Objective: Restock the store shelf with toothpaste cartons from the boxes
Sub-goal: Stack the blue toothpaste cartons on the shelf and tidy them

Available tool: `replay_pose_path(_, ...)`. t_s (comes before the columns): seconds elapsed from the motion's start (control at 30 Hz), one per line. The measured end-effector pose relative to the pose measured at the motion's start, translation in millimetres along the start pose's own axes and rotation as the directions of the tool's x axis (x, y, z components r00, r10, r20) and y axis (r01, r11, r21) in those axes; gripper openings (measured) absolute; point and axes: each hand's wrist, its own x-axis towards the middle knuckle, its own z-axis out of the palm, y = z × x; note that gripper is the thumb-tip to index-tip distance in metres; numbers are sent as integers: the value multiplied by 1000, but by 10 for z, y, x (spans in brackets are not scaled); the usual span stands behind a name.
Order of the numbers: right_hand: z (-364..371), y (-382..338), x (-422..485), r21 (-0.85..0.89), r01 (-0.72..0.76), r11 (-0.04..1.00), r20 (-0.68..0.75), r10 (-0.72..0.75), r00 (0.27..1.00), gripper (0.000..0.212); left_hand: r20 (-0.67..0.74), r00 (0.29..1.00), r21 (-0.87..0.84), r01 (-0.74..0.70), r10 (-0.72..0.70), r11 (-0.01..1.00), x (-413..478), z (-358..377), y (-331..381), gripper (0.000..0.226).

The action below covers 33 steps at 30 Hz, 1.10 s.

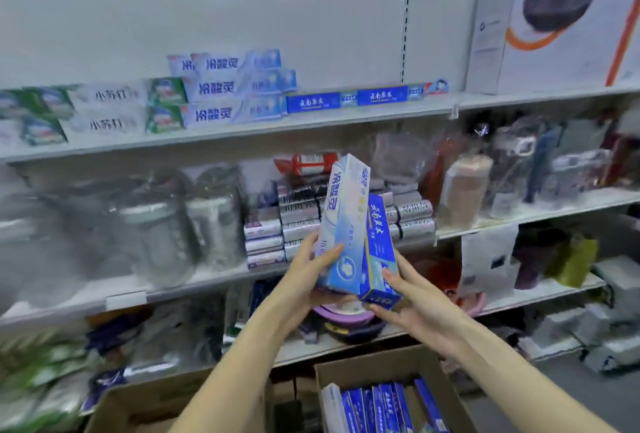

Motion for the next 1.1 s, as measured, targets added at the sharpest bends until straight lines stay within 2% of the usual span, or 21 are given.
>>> replay_pose_path(0.13,140,-453,330,-66,158,985,17,-157,987,51,-106,990,31,-94,97,995,69,-88,410,46)
replay_pose_path(0.27,129,-1041,790,-241,221,945,78,-208,975,61,-174,976,72,-118,129,990,289,-192,834,45)
replay_pose_path(0.37,53,-1512,1213,-450,247,858,102,-225,969,64,-191,964,163,-157,187,974,542,-265,1212,53)
replay_pose_path(0.43,-20,-1821,1527,-582,288,761,145,-251,957,64,-212,952,198,-180,222,963,734,-298,1461,59)
replay_pose_path(0.53,-143,-2219,1969,-671,334,662,196,-276,941,64,-262,928,222,-209,265,952,1000,-352,1746,51)
replay_pose_path(0.57,-186,-2360,2125,-705,348,617,206,-292,934,65,-283,917,226,-221,281,949,1084,-373,1825,45)
replay_pose_path(0.6,-233,-2504,2297,-775,367,515,225,-317,921,66,-309,905,225,-230,293,947,1154,-389,1899,38)
replay_pose_path(0.63,-282,-2646,2471,-848,381,369,264,-330,906,67,-336,892,220,-238,302,946,1217,-411,1960,32)
replay_pose_path(0.7,-390,-2894,2814,-917,384,103,347,-266,899,67,-401,863,213,-237,306,948,1338,-457,2049,29)
replay_pose_path(0.73,-443,-2964,2939,-930,366,21,352,-228,908,65,-423,854,212,-230,302,950,1363,-483,2083,32)
replay_pose_path(0.77,-490,-3001,3043,-939,343,-18,340,-185,922,64,-437,849,209,-224,296,952,1382,-511,2110,36)
replay_pose_path(0.87,-576,-3102,3317,-948,297,114,291,-65,955,55,-487,826,180,-224,285,958,1544,-561,2171,41)
replay_pose_path(0.9,-588,-3130,3405,-949,291,123,289,-36,957,52,-498,819,170,-231,286,958,1595,-559,2188,39)
replay_pose_path(1.0,-566,-3215,3654,-951,308,34,309,40,950,46,-512,805,154,-258,301,954,1735,-552,2196,37)
replay_pose_path(1.1,-553,-3238,3866,-948,319,12,320,37,947,48,-504,800,163,-280,324,946,1826,-523,2163,41)
